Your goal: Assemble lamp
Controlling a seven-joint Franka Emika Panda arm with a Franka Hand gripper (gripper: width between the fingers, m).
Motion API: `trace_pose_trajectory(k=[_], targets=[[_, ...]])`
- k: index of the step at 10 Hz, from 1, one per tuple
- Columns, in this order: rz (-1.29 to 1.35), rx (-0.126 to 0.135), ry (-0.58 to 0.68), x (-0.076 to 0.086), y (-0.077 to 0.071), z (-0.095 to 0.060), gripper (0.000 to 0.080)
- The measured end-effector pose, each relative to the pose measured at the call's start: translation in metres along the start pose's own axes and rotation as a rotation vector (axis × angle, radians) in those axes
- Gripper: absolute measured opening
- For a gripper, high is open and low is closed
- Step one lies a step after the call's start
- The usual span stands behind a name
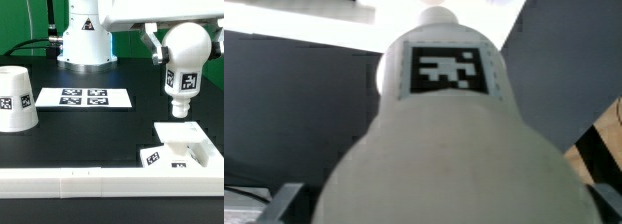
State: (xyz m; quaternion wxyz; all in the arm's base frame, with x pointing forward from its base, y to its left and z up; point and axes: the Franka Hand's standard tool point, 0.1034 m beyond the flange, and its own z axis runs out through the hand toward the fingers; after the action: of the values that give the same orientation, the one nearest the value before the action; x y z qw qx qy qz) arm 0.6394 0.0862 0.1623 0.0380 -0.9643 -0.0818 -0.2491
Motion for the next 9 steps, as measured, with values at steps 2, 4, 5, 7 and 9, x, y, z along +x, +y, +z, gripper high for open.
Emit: trace_pose_trajectory(k=[2, 4, 5, 7, 9], targets=[[-0.039, 0.002, -0.012, -0.005, -0.003, 0.006, 0.0577], [-0.072, 0.005, -0.027, -0.009, -0.003, 0.013, 0.0577], [-0.078, 0.007, -0.040, -0.012, -0.001, 0.015, 0.0577], [-0.073, 0.004, -0.044, -0.014, 0.002, 0.017, 0.0577], [-0.071, 0.006, -0.047, -0.015, 0.000, 0.019, 0.0577]])
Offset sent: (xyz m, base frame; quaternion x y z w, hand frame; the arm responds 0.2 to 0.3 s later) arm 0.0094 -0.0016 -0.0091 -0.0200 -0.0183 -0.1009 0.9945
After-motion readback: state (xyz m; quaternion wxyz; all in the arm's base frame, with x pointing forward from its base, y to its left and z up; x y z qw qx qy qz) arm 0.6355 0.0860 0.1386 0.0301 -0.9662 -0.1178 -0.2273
